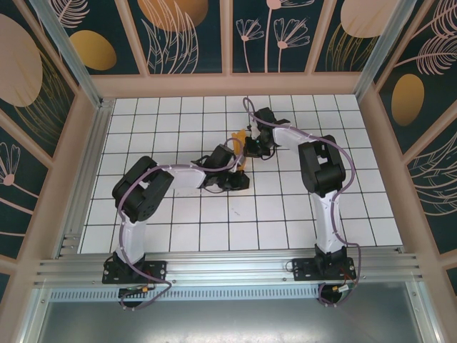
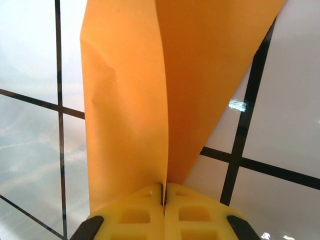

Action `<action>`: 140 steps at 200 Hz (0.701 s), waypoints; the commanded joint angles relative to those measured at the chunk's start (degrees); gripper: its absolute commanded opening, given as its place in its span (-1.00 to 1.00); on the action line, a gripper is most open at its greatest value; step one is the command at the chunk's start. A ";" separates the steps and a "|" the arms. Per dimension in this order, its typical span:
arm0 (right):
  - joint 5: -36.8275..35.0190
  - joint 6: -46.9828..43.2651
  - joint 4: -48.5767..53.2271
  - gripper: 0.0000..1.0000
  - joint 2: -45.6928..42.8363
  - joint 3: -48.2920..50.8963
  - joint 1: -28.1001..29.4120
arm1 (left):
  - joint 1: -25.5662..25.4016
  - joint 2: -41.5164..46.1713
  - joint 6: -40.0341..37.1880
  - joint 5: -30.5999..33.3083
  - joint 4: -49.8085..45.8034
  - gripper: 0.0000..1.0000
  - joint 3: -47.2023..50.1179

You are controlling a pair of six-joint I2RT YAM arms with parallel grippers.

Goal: Fold a paper plane with a square sheet of paper (pick it up from the middle)
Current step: Fold the wing for the fifth time at the center of the table.

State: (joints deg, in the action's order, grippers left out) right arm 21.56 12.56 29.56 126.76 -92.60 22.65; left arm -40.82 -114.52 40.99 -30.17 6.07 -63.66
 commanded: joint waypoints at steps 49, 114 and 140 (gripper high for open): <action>-1.61 -0.53 1.20 -1.00 2.16 1.94 -0.54 | 7.10 7.78 9.74 9.41 6.18 -0.65 5.29; -0.91 -1.50 1.18 -1.00 2.13 1.72 -0.53 | 8.40 -0.91 11.42 1.36 11.70 -0.59 -1.22; -0.52 -1.50 0.87 -1.00 2.26 1.63 -0.57 | 8.13 -2.30 12.74 -1.09 13.47 -0.64 -1.13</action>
State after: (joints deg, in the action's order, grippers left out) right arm 22.55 12.32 29.32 126.76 -92.47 22.48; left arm -32.56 -115.33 51.77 -27.24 15.25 -63.68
